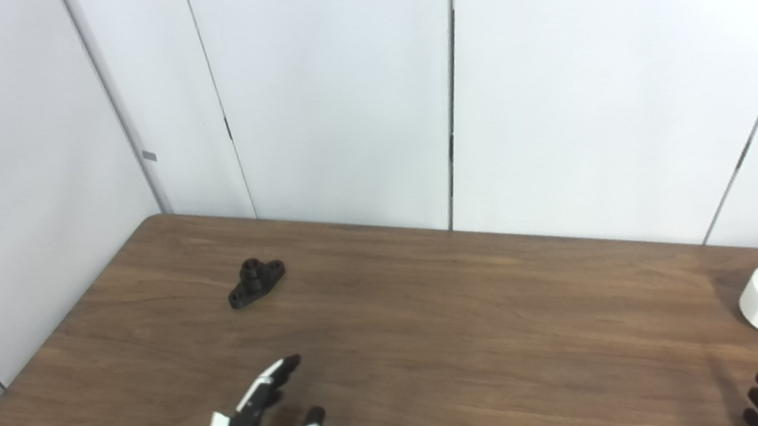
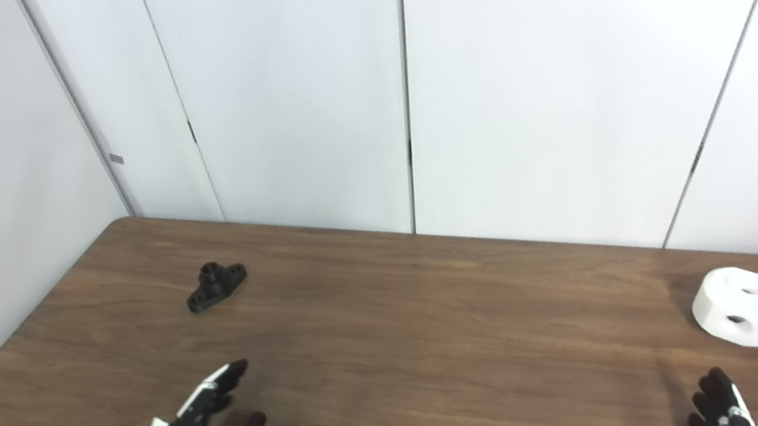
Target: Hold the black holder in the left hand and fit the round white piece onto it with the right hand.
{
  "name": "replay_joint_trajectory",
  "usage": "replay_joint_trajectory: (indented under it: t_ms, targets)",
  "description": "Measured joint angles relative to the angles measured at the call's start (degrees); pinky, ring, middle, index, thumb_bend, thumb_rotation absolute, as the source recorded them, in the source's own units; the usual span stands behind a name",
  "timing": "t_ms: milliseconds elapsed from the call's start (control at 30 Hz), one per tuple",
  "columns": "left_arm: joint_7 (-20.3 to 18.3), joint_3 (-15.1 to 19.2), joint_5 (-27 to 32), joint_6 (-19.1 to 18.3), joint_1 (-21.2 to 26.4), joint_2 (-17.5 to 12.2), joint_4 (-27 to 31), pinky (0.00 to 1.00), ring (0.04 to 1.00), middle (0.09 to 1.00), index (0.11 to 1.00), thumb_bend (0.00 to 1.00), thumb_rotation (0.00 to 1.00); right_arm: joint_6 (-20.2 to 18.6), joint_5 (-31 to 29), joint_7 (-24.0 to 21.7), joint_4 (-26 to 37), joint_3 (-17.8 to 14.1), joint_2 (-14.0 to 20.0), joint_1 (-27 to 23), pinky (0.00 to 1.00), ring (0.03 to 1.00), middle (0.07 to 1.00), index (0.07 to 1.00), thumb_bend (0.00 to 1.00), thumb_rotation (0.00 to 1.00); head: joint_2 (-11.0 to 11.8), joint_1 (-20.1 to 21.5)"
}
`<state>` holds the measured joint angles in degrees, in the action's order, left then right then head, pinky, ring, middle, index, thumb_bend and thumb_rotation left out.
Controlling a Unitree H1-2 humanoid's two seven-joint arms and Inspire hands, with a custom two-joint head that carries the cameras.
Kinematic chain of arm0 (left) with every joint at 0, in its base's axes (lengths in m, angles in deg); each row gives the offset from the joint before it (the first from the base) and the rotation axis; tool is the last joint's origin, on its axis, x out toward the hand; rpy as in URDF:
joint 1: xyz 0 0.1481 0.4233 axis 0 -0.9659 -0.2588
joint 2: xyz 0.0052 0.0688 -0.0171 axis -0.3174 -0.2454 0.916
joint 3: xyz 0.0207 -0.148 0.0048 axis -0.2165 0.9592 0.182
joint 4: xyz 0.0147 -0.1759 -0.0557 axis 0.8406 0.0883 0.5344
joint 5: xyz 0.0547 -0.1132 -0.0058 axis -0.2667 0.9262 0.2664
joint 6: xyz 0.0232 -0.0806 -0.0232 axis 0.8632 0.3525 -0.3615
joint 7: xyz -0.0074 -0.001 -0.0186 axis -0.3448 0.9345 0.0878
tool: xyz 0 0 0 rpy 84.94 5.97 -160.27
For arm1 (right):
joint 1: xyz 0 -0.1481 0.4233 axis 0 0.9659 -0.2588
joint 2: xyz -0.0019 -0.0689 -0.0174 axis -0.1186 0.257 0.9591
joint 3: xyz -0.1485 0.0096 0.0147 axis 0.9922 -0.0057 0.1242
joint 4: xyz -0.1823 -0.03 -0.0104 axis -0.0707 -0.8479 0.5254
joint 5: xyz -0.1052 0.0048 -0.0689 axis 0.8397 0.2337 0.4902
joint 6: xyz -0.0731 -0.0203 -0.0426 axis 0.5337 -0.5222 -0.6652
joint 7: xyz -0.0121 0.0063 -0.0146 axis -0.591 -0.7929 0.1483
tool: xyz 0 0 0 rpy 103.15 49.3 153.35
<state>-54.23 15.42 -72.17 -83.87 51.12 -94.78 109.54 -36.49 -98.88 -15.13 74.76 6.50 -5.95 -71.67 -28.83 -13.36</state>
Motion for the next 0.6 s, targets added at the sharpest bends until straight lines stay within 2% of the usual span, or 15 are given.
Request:
replay_joint_trajectory:
  t_ms: [100,200,267,367,467,600]
  targets:
    - [0.7,1.7,-3.6,-5.4,1.4,-0.5,1.3,0.91,0.888,0.863,0.827,0.73,0.16,-0.6,0.2,0.6,0.8,-0.2,-0.1,0.5,1.00,1.000,1.000,1.000,0.72,1.00,0.0,0.1]
    - [1.1,3.3,-5.5,-9.0,3.7,-1.0,1.3,0.88,0.876,0.862,0.827,0.74,0.17,-0.6,0.2,1.1,0.9,-0.2,-0.2,0.7,1.00,1.000,1.000,1.000,0.71,1.00,0.0,0.1]
    - [1.1,4.0,-7.2,-11.8,6.4,-1.5,1.3,0.85,0.878,0.875,0.834,0.74,0.20,-0.6,0.3,1.2,0.9,-0.1,-0.2,0.7,1.00,1.000,1.000,1.000,0.70,1.00,-0.1,0.2]
    - [0.8,5.4,-9.2,-14.7,11.6,-1.8,1.1,0.86,0.907,0.893,0.843,0.74,0.22,-0.5,0.8,1.3,1.0,0.0,-0.2,0.7,1.00,1.000,1.000,1.000,0.70,1.00,-0.2,0.2]
    - [0.4,5.9,-10.8,-15.0,15.0,-4.1,-0.2,0.87,0.916,0.892,0.842,0.78,0.29,-0.5,0.9,1.3,1.2,0.2,-0.2,0.7,1.00,1.000,1.000,1.000,0.69,1.00,-0.4,0.3]
    - [0.2,7.0,-12.3,-15.6,17.0,-7.0,-5.4,0.90,0.940,0.899,0.837,0.79,0.31,-0.4,0.8,1.3,1.5,0.2,-0.2,0.8,1.00,1.000,1.000,1.000,0.68,1.00,-0.5,0.4]
